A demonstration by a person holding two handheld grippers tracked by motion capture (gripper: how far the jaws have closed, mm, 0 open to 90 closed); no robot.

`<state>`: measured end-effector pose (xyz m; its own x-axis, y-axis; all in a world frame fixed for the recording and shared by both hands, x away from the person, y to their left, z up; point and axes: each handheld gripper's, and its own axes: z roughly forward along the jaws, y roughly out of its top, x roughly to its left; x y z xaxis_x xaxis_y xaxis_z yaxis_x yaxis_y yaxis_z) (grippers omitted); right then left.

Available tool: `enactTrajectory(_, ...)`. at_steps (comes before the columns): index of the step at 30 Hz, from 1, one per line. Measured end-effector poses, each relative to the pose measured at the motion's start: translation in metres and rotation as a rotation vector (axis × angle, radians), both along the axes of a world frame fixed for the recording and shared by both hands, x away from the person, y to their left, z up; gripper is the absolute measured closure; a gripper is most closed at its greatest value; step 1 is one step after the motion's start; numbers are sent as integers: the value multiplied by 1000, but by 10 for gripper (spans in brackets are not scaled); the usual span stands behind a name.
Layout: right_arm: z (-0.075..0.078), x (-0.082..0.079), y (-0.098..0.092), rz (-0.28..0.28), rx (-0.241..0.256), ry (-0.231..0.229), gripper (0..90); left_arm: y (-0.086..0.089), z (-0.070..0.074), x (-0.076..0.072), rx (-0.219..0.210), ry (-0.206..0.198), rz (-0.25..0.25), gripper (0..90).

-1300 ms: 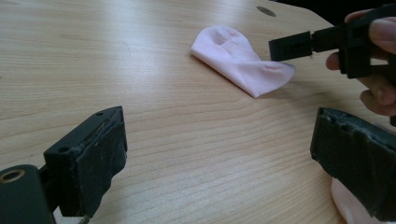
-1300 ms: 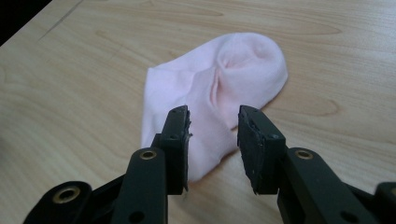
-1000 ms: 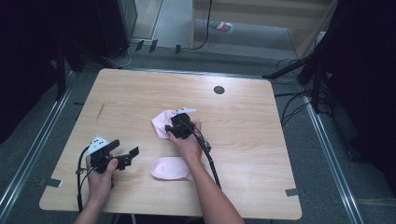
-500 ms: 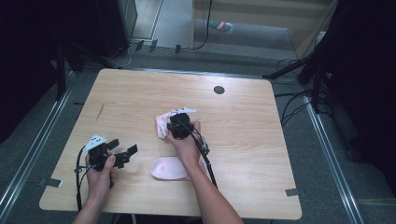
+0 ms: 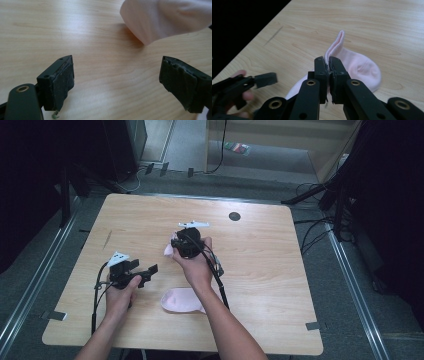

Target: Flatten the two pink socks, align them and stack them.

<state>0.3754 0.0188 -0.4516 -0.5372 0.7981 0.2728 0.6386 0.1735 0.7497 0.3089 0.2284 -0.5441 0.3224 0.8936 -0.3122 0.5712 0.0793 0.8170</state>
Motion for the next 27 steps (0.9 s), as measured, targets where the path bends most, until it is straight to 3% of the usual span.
enactTrajectory(6,16,-4,2,6,52,-3,865,-18,6,13,49,-63,-62,148)
enactTrajectory(10,25,-7,4,27,80,-7,864,-36,9,21,139,-73,-78,148)
enactTrajectory(12,30,-10,4,34,100,-10,864,-46,7,24,240,-73,-47,161)
enactTrajectory(16,39,-15,1,55,155,-3,862,-53,4,30,303,-49,25,312)
enactTrajectory(18,42,-17,-3,65,174,-1,862,-53,4,31,281,-48,26,460)
enactTrajectory(20,46,-19,-9,76,189,-3,862,-50,6,32,242,-36,15,676)
enactTrajectory(22,48,-20,-15,84,192,-4,862,-47,8,29,227,-55,12,844)
enactTrajectory(24,48,-20,-23,81,183,-10,862,-45,12,26,225,-82,8,899)
enactTrajectory(27,41,-16,-40,50,176,0,863,-42,17,22,292,-113,35,900)
